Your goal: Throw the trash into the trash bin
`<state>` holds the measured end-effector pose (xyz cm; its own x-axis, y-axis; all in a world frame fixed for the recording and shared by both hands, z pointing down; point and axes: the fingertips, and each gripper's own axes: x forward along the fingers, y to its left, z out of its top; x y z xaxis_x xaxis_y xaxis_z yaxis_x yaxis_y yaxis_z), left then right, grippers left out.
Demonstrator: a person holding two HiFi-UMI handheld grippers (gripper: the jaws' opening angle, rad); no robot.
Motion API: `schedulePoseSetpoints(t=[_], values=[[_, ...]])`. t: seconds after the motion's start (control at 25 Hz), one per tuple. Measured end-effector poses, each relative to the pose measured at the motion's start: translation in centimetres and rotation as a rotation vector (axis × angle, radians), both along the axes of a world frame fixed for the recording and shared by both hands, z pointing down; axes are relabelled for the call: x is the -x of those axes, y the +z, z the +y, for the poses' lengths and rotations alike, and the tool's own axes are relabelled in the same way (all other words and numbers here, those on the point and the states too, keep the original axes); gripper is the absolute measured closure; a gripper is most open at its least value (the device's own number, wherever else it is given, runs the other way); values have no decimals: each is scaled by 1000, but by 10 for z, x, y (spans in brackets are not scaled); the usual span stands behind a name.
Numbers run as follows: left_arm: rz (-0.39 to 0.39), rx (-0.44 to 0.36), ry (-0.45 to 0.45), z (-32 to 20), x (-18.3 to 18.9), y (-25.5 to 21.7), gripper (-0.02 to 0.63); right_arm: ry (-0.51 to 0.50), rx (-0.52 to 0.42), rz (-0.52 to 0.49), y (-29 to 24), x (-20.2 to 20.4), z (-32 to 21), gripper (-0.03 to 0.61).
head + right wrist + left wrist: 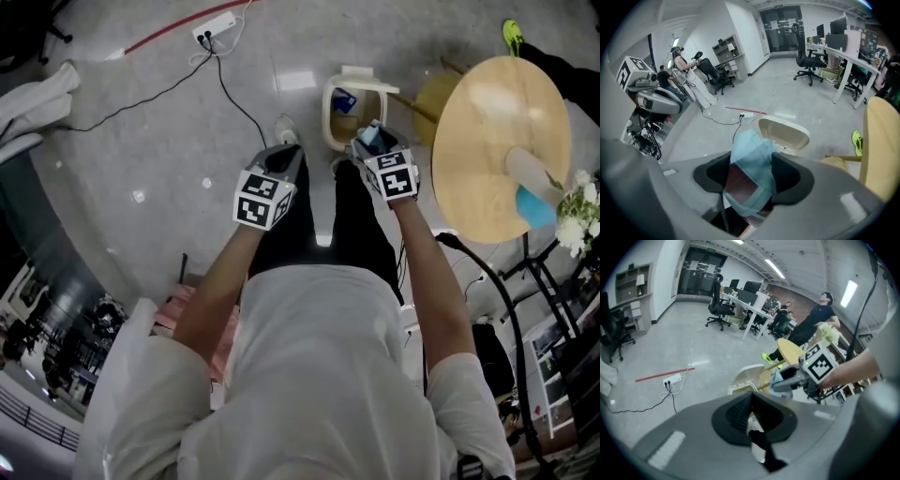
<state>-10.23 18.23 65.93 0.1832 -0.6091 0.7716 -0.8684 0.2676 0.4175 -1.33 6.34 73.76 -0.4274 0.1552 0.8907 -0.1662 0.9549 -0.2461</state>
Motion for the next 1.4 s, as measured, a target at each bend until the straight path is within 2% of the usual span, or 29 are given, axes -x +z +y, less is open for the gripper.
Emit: schedulePoseSetpoints(t=[0.84,1.08,1.4], values=[[35,42,3,-2,-17,101,610,75,45,11,116,-3,4,324],[52,60,18,-2,-28,161,609,78,53,21,179,-11,8,325],[76,82,-17,3,-31,149,609,97,57,-1,168,-6,13,322]])
